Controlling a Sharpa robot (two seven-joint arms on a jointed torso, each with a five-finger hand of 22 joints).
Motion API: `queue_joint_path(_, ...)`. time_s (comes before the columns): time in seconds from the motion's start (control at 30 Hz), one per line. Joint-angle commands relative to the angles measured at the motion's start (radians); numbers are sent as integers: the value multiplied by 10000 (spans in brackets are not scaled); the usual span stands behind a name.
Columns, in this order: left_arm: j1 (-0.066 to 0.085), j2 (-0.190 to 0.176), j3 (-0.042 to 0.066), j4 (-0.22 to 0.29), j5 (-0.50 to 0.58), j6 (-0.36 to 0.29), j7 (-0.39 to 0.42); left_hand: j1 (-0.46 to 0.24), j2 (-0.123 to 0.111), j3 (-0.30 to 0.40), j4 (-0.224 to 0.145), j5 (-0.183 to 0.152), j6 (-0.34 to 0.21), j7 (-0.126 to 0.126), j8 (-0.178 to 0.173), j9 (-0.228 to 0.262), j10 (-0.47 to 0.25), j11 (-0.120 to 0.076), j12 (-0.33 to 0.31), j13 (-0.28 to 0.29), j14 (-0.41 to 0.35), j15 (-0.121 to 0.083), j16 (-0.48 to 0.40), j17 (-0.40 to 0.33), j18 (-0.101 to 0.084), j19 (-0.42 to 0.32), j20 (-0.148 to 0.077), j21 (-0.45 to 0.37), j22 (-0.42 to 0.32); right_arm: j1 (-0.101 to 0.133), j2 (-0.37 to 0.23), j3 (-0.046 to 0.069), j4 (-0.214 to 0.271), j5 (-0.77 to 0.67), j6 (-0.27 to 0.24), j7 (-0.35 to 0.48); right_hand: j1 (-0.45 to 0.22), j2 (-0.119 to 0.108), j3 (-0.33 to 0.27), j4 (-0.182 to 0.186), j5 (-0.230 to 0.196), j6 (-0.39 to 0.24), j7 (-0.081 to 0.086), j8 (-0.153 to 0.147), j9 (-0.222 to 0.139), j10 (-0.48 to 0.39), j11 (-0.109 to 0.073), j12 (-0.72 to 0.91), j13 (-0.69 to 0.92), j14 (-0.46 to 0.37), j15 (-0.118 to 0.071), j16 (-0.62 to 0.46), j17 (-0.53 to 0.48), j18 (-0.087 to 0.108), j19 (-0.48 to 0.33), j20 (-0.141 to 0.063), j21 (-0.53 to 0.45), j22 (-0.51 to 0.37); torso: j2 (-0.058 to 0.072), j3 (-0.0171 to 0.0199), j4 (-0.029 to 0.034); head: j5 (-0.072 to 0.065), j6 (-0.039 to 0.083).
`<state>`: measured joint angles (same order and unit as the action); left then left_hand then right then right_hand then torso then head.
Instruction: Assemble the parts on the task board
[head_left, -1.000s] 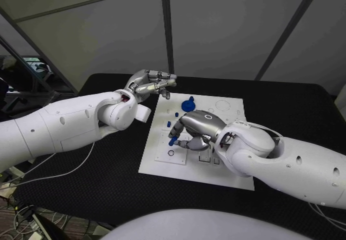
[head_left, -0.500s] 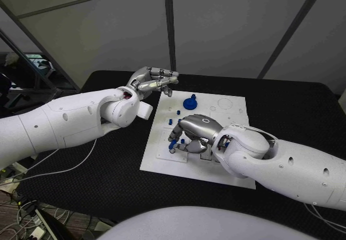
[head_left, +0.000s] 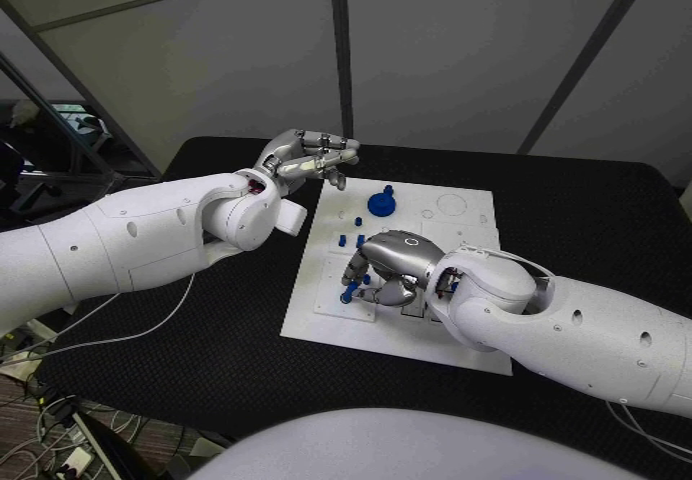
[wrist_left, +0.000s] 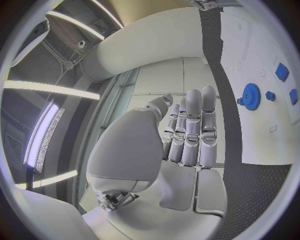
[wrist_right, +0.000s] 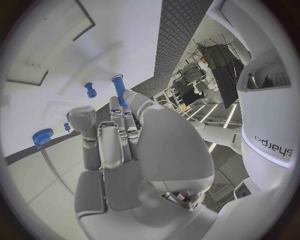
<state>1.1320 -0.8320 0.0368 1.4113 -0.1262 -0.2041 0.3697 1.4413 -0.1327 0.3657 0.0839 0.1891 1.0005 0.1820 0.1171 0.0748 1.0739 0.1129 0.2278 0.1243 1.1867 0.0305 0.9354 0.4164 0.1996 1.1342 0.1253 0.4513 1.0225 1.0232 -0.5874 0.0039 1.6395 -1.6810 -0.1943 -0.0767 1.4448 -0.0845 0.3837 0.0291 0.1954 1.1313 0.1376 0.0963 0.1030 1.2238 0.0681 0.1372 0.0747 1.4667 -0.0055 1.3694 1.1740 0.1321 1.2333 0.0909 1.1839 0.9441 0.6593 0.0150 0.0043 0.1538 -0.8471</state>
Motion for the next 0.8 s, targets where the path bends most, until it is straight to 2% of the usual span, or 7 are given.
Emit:
queue_joint_path(0.03,14,6,6,9,25,40,106,29,6,23,-56,46,-34,22,-15,-12,-58,5,31,-13,-60,-16,-57,-14,-181,-12,-13,-31,-13,11,23,-4,-51,-113,321,46,1,39,73,4,42,98,4,44,9,72,-15,-33,17,375,-85,38,19,-88,83,5,51,21,-6,0,3,14,-13)
queue_joint_path(0.27,14,8,6,15,25,54,100,29,6,23,-56,46,-34,22,-15,-12,-58,5,31,-13,-60,-16,-57,-14,-181,-12,-13,-31,-13,12,72,-27,-150,-134,397,4,1,39,73,4,42,98,4,44,9,72,-15,-33,17,375,-85,38,19,-88,83,5,51,21,-9,2,5,36,-37)
queue_joint_path(0.47,14,6,6,15,25,62,95,29,6,23,-56,46,-34,22,-15,-12,-58,5,31,-13,-60,-16,-57,-14,-181,-12,-13,-31,-13,12,96,-188,-196,-140,449,-24,1,39,73,4,42,98,4,44,9,72,-15,-33,17,375,-85,38,19,-88,83,5,51,21,-11,0,4,54,-58)
queue_joint_path(0.67,14,8,6,18,25,67,92,29,6,23,-56,46,-34,22,-15,-12,-58,5,31,-13,-60,-16,-57,-14,-181,-12,-13,-31,-13,12,153,-256,-247,-170,466,-47,-30,29,70,9,59,80,12,24,7,62,-5,-69,15,372,-79,35,9,-79,51,9,21,-29,-2,-1,2,68,-63)
queue_joint_path(0.8,14,14,6,13,25,69,88,29,6,23,-56,46,-34,22,-15,-12,-58,5,31,-13,-60,-16,-57,-14,-181,-12,-13,-31,-13,12,195,-280,-273,-177,421,25,-234,-124,45,83,95,-325,192,-237,-86,-385,164,-422,-74,362,57,44,12,-77,-29,85,-41,-116,-11,-6,-1,68,-68)
